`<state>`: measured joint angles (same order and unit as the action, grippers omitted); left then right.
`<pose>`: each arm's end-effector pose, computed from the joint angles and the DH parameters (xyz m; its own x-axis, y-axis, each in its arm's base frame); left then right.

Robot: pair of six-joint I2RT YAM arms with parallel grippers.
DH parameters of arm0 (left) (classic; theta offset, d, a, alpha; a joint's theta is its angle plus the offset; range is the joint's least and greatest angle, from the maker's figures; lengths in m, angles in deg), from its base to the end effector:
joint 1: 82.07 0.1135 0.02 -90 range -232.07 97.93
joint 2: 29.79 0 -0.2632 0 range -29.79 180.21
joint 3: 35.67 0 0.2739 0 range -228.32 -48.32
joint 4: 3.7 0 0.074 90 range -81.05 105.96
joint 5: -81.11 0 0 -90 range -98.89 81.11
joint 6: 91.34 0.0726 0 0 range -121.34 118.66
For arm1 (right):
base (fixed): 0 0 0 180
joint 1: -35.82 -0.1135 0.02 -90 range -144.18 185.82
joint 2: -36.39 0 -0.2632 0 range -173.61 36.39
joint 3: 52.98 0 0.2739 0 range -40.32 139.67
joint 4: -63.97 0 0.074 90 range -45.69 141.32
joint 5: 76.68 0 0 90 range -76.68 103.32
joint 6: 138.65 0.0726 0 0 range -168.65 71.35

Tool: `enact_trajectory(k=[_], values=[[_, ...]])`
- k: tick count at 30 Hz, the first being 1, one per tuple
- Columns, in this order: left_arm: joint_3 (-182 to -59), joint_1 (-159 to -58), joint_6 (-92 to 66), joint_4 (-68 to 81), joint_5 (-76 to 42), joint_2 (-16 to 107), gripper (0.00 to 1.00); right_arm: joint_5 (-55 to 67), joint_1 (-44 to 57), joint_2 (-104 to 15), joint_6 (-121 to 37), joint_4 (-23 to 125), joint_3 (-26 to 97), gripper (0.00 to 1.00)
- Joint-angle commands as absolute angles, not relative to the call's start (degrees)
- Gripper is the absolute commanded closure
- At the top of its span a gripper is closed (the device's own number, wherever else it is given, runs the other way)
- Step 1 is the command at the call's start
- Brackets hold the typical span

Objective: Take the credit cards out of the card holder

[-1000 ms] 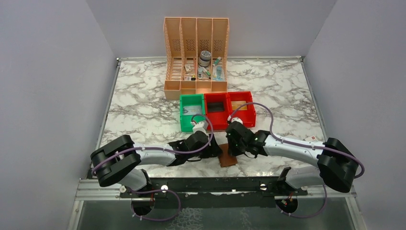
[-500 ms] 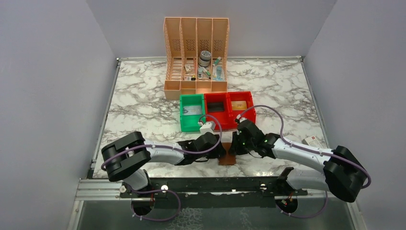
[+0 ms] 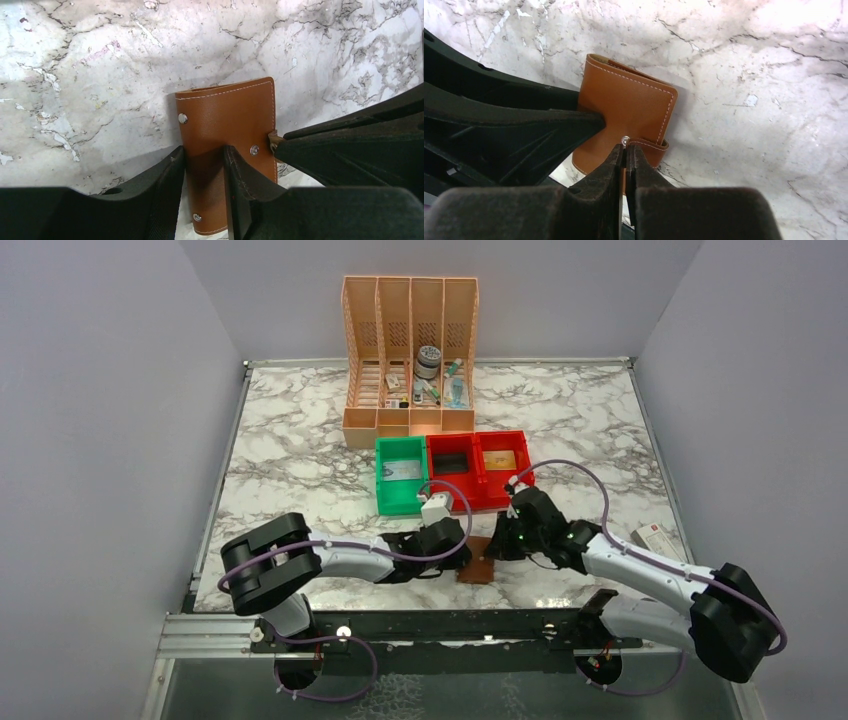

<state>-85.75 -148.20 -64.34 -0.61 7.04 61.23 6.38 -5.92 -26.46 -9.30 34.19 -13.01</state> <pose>0.1538 -0.2983 0.0972 -0.8400 -0.2189 -0.4964 0.1124 0.8249 -0.5540 0.1739 0.1669 0.1251 -0.9125 0.0294 -0.4081 -0.1772 0.8707 0.4589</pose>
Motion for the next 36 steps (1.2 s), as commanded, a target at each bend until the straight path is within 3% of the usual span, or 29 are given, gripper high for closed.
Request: enact_trajectory(k=[1,4,11,15,21,30,36], values=[[-84.08,-148.24,-63.96,13.00,9.98,65.65,0.66,8.48,-5.11,-24.49,-8.91,28.62,-12.65,0.99],[-83.86,-148.31,-63.81,13.34,10.25,64.10,0.66,14.70,-4.90,-23.12,-6.17,22.92,-11.82,0.97],[-85.00,-148.34,-60.03,13.55,10.47,60.35,0.61,16.78,-4.88,-21.47,-2.07,17.61,-10.32,0.65],[-86.64,-148.31,-57.39,13.53,9.90,59.74,0.58,13.72,-4.88,-25.06,-0.62,19.90,-11.67,0.62],[-87.30,-148.29,-55.82,13.42,9.10,58.79,0.56,10.63,-4.88,-25.64,-2.41,25.61,-12.45,0.67],[-87.26,-148.24,-54.34,12.72,8.59,56.41,0.51,8.76,-4.88,-25.99,-4.30,29.49,-13.46,0.96],[-87.13,-148.14,-54.48,13.69,11.04,52.32,0.44,5.54,-4.88,-22.41,-4.53,29.94,-12.69,0.99]])
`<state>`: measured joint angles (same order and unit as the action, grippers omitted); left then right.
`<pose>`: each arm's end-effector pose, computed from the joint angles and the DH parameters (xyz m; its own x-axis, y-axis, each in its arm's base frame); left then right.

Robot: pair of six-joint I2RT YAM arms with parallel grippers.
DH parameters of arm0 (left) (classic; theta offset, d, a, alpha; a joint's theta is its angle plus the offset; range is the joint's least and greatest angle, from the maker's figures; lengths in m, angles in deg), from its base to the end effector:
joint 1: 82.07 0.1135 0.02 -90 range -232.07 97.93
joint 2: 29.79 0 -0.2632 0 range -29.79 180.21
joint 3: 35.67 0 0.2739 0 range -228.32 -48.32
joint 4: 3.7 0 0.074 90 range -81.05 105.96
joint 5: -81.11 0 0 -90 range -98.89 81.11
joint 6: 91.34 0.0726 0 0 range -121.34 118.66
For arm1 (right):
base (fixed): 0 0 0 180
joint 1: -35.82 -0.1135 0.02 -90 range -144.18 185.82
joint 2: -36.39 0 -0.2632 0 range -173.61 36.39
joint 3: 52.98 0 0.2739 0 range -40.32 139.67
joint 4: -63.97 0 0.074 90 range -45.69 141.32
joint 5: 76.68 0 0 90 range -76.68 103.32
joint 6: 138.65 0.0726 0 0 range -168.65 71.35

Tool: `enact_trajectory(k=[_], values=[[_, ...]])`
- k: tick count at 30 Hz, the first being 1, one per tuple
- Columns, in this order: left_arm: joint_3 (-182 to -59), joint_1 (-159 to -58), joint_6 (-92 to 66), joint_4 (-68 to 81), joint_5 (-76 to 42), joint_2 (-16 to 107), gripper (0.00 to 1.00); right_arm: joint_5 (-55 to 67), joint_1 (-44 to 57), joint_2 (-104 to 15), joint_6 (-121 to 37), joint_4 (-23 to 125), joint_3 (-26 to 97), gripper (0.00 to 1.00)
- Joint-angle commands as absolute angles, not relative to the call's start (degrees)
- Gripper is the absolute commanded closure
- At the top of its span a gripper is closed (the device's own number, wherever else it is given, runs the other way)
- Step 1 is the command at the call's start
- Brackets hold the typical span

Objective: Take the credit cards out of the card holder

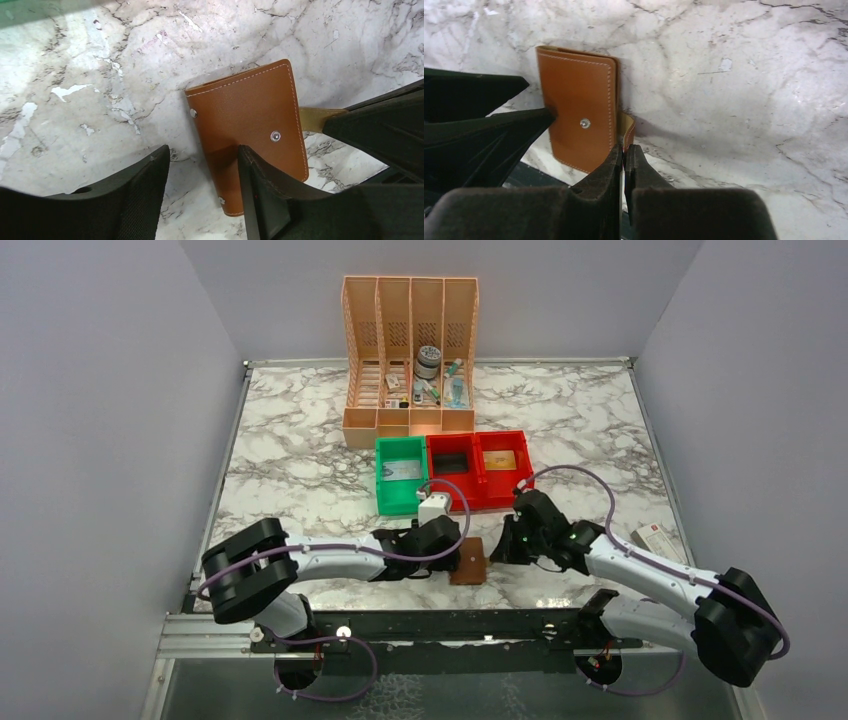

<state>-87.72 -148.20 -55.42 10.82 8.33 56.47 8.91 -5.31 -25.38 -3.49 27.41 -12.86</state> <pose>0.1507 -0.2875 0.1144 -0.8218 -0.0544 -0.5672 0.2198 0.8881 -0.4036 0.1675 0.1536 0.1199 -0.9381 0.1194 -0.3251 -0.0300 0.9072 0.4196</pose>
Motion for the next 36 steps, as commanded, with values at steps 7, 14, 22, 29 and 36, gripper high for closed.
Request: enact_trajectory(k=[7,14,22,29,36], values=[[-84.02,-144.28,-53.84,17.88,14.23,40.73,0.29,-7.20,-4.88,-20.12,-10.57,35.41,-8.35,0.99],[-77.70,-136.43,-53.81,21.71,12.29,23.61,0.14,-19.67,-4.96,-26.86,-10.81,41.59,-2.38,0.99],[-74.89,-135.13,-54.92,28.53,15.24,10.32,0.03,-25.08,-5.00,-34.75,-6.52,48.58,-1.74,0.99],[-73.47,-135.10,-56.66,27.98,13.24,8.49,0.01,-29.22,-4.99,-33.18,-1.75,54.65,-4.26,0.99],[-73.86,-135.15,-56.55,25.76,12.90,9.05,0.01,-17.88,-5.14,-28.08,7.31,55.13,-9.36,0.99]])
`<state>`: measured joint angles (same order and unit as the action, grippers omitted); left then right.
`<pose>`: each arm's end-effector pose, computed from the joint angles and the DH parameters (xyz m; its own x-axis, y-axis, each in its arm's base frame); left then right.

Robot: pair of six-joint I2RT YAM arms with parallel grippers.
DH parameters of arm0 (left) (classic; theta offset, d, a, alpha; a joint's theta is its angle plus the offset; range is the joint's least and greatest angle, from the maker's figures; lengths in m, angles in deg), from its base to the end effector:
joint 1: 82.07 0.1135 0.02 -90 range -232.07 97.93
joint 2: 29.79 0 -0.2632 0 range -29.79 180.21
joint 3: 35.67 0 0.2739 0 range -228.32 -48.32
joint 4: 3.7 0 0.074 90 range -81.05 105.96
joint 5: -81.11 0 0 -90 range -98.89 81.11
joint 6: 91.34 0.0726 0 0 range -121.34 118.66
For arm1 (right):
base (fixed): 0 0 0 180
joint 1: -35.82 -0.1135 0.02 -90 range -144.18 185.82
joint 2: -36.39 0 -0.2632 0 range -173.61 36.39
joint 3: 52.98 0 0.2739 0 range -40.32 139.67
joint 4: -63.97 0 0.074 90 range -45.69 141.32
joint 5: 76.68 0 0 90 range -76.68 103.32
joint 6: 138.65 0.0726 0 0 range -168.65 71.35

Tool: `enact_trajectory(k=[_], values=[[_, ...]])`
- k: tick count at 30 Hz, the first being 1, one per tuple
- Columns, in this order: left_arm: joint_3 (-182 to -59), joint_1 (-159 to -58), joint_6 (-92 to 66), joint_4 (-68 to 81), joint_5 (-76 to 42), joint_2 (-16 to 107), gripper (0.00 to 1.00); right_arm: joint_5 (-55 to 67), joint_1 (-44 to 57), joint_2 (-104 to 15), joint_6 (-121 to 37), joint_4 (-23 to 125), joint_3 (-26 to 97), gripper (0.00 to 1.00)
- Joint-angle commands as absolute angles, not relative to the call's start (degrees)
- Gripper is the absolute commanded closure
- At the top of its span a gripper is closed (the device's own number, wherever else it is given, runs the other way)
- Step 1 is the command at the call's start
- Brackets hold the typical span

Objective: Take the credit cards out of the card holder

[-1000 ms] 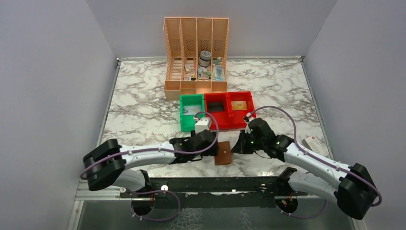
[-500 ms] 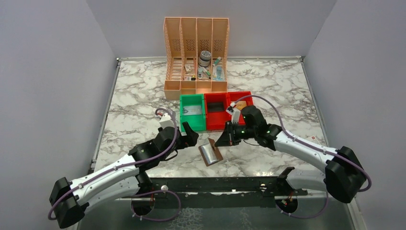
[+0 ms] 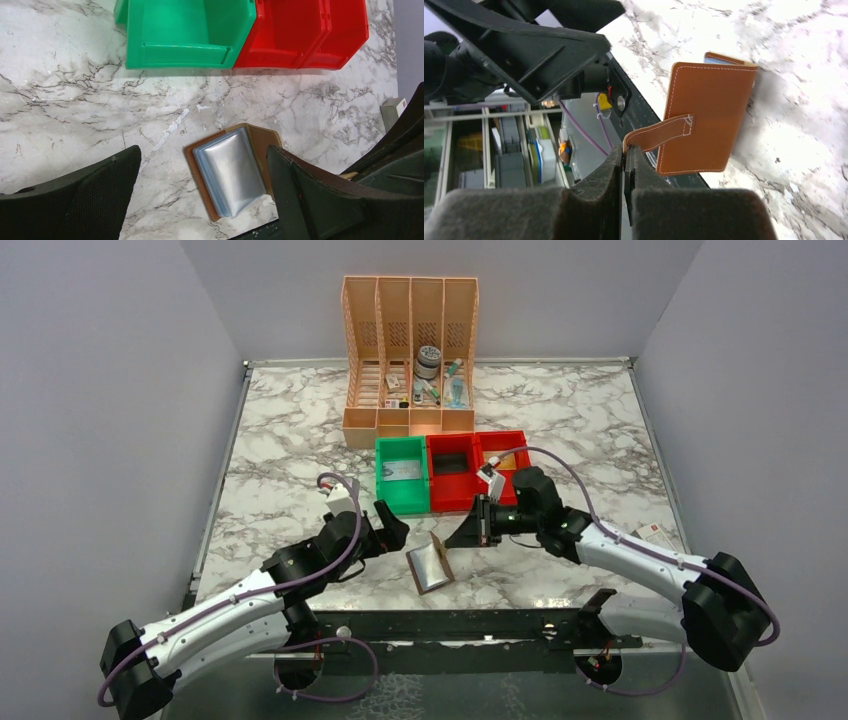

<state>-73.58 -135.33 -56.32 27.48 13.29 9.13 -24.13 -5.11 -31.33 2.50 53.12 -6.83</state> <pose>0.1467 -0.1508 0.1988 -0.6341 -0.4183 -0.6504 0.0552 0.8144 -0.5777 0.1872 0.2208 0.1858 -0.9611 -0.0151 -0.2756 -0.2541 0.4388 0.8619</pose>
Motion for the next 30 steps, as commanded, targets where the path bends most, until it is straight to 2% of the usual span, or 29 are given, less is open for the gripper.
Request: enact_trajectory(k=[1,5,12,15,23,30], values=[[-73.93,-135.16,-55.94,24.76,11.93,9.29,0.01,-15.29,-4.73,-27.54,6.30,52.26,-9.38,0.99],[-74.01,-135.12,-53.45,20.40,6.58,10.55,0.01,-12.53,-0.74,-28.06,2.78,46.79,-10.98,0.99],[-70.26,-135.13,-54.06,6.34,-5.55,15.38,0.01,-15.34,4.30,-27.13,2.88,53.84,-22.66,0.99],[-70.38,-135.14,-54.41,2.38,-9.44,20.09,0.01,-13.07,4.36,-25.11,1.48,50.90,-24.08,0.99],[-73.90,-135.28,-54.28,2.46,-13.82,30.32,0.04,-6.75,4.44,-22.43,-0.13,47.01,-27.02,0.99],[-74.38,-135.31,-55.74,9.80,-11.86,28.77,0.04,-6.04,4.44,-28.28,-2.36,45.44,-25.02,0.99]])
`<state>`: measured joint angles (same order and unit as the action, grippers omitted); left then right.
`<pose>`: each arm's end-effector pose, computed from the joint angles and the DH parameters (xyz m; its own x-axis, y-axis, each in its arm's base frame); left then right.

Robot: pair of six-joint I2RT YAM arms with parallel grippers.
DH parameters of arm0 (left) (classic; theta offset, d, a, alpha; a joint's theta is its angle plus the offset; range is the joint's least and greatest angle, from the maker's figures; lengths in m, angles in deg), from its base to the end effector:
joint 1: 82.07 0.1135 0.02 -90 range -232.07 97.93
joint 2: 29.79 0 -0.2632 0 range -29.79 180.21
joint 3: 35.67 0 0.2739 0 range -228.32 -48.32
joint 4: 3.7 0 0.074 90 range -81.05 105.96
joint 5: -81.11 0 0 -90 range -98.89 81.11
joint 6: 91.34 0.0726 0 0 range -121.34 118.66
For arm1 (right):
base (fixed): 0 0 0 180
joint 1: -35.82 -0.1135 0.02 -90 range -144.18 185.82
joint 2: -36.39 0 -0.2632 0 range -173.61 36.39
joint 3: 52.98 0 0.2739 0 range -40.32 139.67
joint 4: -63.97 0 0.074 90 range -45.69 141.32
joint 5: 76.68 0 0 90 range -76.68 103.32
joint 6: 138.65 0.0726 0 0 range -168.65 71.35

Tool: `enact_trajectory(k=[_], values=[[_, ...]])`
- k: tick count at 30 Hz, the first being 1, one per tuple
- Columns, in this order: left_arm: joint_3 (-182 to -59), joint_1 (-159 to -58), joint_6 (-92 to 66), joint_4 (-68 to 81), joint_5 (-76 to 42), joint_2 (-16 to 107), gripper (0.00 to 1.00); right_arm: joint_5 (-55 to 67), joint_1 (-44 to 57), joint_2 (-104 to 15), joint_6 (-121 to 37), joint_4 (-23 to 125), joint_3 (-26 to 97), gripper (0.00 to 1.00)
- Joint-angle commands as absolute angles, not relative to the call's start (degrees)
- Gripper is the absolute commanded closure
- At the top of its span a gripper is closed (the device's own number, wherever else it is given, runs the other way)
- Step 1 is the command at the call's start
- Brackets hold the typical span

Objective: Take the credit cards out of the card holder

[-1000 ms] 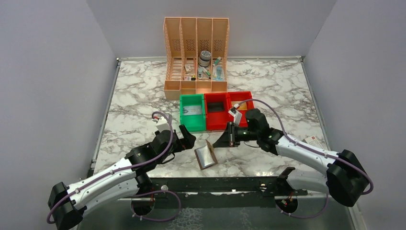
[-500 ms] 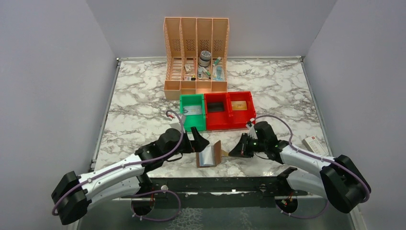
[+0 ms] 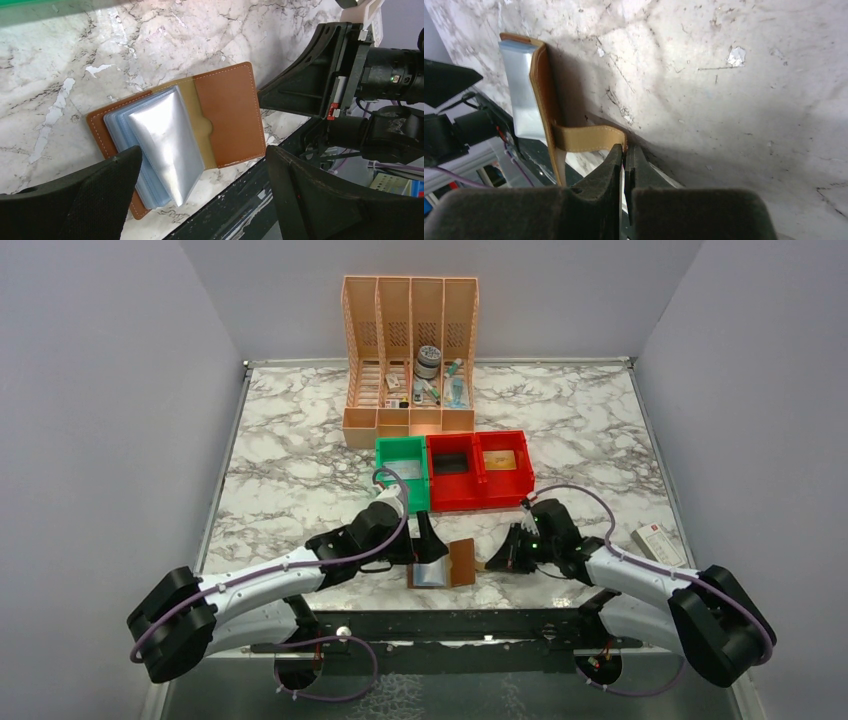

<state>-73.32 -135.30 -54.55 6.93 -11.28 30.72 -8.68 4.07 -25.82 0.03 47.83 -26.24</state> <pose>0.1562 -0.2141 0.1553 -0.8554 -0.1919 -0.4810 0.2273 0.6955 -0.6817 0.1627 0.1326 0.0766 -0.9551 0.2279 -0.1895 0.0478 0.7495 0.6603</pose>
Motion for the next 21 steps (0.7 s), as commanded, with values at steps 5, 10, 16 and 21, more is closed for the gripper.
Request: enact_trajectory(k=[5,10,16,21], values=[[-72.14,-135.32,-57.18,8.94,-12.68,28.21,0.04,-5.06,4.44,-28.56,-1.68,44.98,-25.37,0.99],[-71.01,-135.30,-57.94,3.92,-16.37,30.61,0.08,-3.83,4.44,-28.42,-1.37,43.84,-25.83,0.99],[-72.98,-135.42,-57.52,3.74,-18.84,37.04,0.16,-4.25,4.44,-26.98,-0.59,44.15,-26.59,0.99],[-73.88,-135.56,-57.32,3.13,-18.75,38.82,0.20,-3.92,4.48,-25.39,-0.25,43.66,-26.68,0.99]])
